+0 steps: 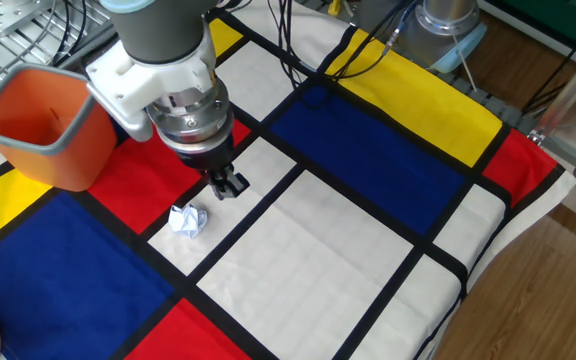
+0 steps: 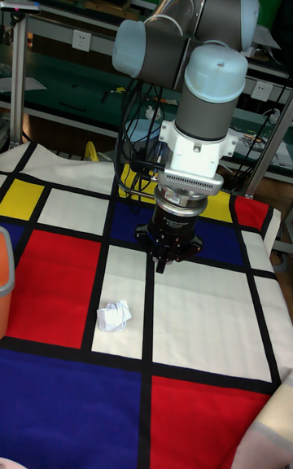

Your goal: Put the garbage in the trash can

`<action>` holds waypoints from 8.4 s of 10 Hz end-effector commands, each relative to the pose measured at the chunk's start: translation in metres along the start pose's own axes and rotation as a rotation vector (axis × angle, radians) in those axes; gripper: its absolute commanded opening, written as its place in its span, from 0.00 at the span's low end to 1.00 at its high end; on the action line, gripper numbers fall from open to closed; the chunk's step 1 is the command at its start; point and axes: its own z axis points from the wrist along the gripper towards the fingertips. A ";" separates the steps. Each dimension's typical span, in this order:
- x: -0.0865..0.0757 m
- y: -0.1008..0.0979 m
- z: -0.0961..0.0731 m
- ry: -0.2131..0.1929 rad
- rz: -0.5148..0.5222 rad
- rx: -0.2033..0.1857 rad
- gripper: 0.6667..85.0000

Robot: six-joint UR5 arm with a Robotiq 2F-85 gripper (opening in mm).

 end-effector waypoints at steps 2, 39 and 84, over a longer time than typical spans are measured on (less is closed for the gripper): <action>-0.008 0.004 -0.001 -0.028 -0.019 -0.018 0.35; -0.043 -0.031 0.051 -0.063 0.157 0.172 0.00; -0.042 -0.100 0.053 -0.038 0.161 0.227 0.00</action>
